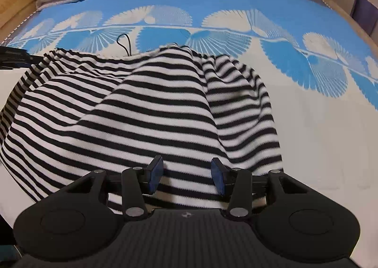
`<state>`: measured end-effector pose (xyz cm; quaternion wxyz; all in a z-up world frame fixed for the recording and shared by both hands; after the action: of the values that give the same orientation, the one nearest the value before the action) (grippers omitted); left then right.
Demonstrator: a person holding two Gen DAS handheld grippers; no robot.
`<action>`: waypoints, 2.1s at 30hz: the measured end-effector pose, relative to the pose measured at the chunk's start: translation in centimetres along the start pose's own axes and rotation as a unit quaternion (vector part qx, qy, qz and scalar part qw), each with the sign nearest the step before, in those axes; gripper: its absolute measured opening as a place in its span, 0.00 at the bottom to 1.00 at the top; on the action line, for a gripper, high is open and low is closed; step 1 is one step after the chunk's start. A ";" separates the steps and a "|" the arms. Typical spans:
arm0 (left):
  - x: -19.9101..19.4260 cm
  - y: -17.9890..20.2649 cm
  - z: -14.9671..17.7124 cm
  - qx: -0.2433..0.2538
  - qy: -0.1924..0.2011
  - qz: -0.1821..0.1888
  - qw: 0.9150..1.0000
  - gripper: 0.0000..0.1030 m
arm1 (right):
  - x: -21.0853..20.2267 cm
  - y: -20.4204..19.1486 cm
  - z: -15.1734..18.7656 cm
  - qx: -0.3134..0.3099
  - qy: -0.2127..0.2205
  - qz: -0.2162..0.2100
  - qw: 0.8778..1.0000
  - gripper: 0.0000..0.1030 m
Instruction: Fold small clothes
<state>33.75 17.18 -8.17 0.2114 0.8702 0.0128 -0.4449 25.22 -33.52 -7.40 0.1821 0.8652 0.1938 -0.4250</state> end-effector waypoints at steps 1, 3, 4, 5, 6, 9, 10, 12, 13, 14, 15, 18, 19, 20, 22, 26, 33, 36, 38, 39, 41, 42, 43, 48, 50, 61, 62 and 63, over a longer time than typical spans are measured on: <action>0.4 0.1 0.0 0.010 -0.011 0.003 1.000 0.04 | -0.1 -0.1 -0.2 -0.002 0.003 -0.001 1.000 0.45; 0.1 0.0 -0.5 0.021 0.003 -0.003 1.000 0.02 | 0.1 -0.2 -0.7 -0.006 0.011 -0.004 1.000 0.45; -0.8 -0.5 -1.3 0.003 0.032 0.000 0.999 0.01 | 0.1 -0.3 -0.9 -0.009 0.016 -0.004 1.000 0.45; -1.6 -1.1 -2.0 -0.023 0.053 0.008 0.998 0.01 | 0.0 -0.5 -1.1 -0.010 0.020 -0.003 1.000 0.45; -2.3 -1.9 -2.7 -0.051 0.069 0.015 0.996 0.01 | -0.2 -0.7 -1.3 -0.011 0.025 -0.001 1.000 0.45; -2.3 -2.7 -2.7 -0.064 0.064 -0.002 0.996 0.03 | -0.2 -0.7 -1.7 -0.004 0.032 0.003 0.999 0.45; -1.8 -2.7 -2.5 -0.059 0.039 -0.003 0.997 0.07 | 0.0 -0.7 -1.7 -0.004 0.027 0.004 1.000 0.45; -1.6 -2.4 -2.1 -0.053 0.019 -0.015 0.998 0.15 | 0.4 -0.8 -1.6 -0.010 0.013 0.008 1.000 0.45; -2.5 -2.0 -2.1 -0.046 0.040 -0.018 0.998 0.26 | 0.6 -0.9 -1.5 -0.015 0.004 0.014 1.000 0.45; -3.3 -1.7 -2.1 -0.039 0.056 -0.010 0.998 0.32 | 0.8 -0.9 -1.3 -0.018 -0.003 0.018 1.000 0.45; -4.2 -1.2 -2.0 -0.034 0.067 0.007 0.997 0.38 | 0.9 -0.9 -1.2 -0.019 -0.009 0.021 1.000 0.45; -4.2 -0.1 -0.8 -0.017 0.030 0.052 0.998 0.38 | 1.5 -0.6 -0.6 -0.016 -0.031 0.032 0.999 0.45; -3.4 0.3 -0.1 -0.004 0.007 0.052 0.999 0.38 | 1.7 -0.5 -0.5 -0.014 -0.036 0.032 0.999 0.46; -2.3 0.6 0.7 0.014 -0.018 0.040 0.999 0.38 | 1.8 -0.3 -0.4 -0.010 -0.039 0.032 0.999 0.47; 0.6 0.4 2.5 0.054 -0.069 -0.016 0.996 0.34 | 1.8 -0.3 -0.3 -0.008 -0.040 0.033 0.999 0.48; 0.2 0.3 2.9 0.058 -0.061 -0.041 0.996 0.29 | 1.0 0.0 -0.3 0.004 -0.030 0.040 0.999 0.48; -2.8 0.9 4.7 0.063 -0.098 0.000 0.993 0.31 | 0.8 2.9 1.6 0.057 -0.071 0.074 0.993 0.48; -1.2 0.3 7.3 0.119 -0.128 -0.081 0.981 0.30 | 1.7 3.0 2.7 0.055 -0.116 0.078 0.989 0.48; -2.7 0.1 6.9 0.102 -0.113 -0.083 0.985 0.30 | 0.7 2.7 2.3 0.056 -0.096 0.089 0.990 0.48; -4.2 -0.1 6.4 0.080 -0.097 -0.073 0.989 0.31 | -0.2 2.5 2.0 0.061 -0.077 0.094 0.991 0.48; -8.2 -0.6 5.7 0.044 -0.052 -0.043 0.997 0.32 | -1.9 1.6 1.2 0.065 -0.036 0.091 0.993 0.48; -10.5 -0.8 5.4 0.033 -0.026 -0.027 0.999 0.34 | -2.9 0.8 0.6 0.059 -0.014 0.088 0.994 0.48; -12.4 -0.8 5.3 0.029 -0.003 -0.014 0.999 0.37 | -3.6 0.1 0.0 0.051 0.006 0.086 0.995 0.48; -20.2 -2.4 6.5 0.038 0.111 -0.001 0.993 0.52 | -6.8 -5.2 -2.4 0.047 0.105 0.056 0.992 0.48; -21.5 -3.7 6.9 0.008 0.128 -0.007 0.992 0.55 | -7.4 -7.7 -3.6 0.033 0.127 0.052 0.990 0.48; -22.9 -8.7 6.0 -0.032 0.149 -0.052 0.987 0.55 | -4.1 -24.7 -8.0 -0.135 0.153 -0.091 0.975 0.04; -22.9 -9.1 6.0 -0.037 0.149 -0.053 0.987 0.55 | -3.5 -26.0 -8.1 -0.149 0.150 -0.101 0.972 0.04; -23.2 -9.5 6.0 -0.043 0.149 -0.053 0.986 0.55 | -3.2 -27.2 -8.1 -0.161 0.146 -0.110 0.970 0.04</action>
<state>13.16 27.42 3.48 0.2209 0.9149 0.1093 -0.3197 15.52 -6.89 -4.28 0.2408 0.8508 0.3780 -0.2743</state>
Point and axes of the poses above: each gripper's, at about its wrist camera, not at the fingertips, and x roughly the way its jaws point, y to its right, z to its underside, the point moved 2 cm from there along x, roughly the way its jaws point, and after that the axes turned 15 degrees about -x, right-handed, at the moved point
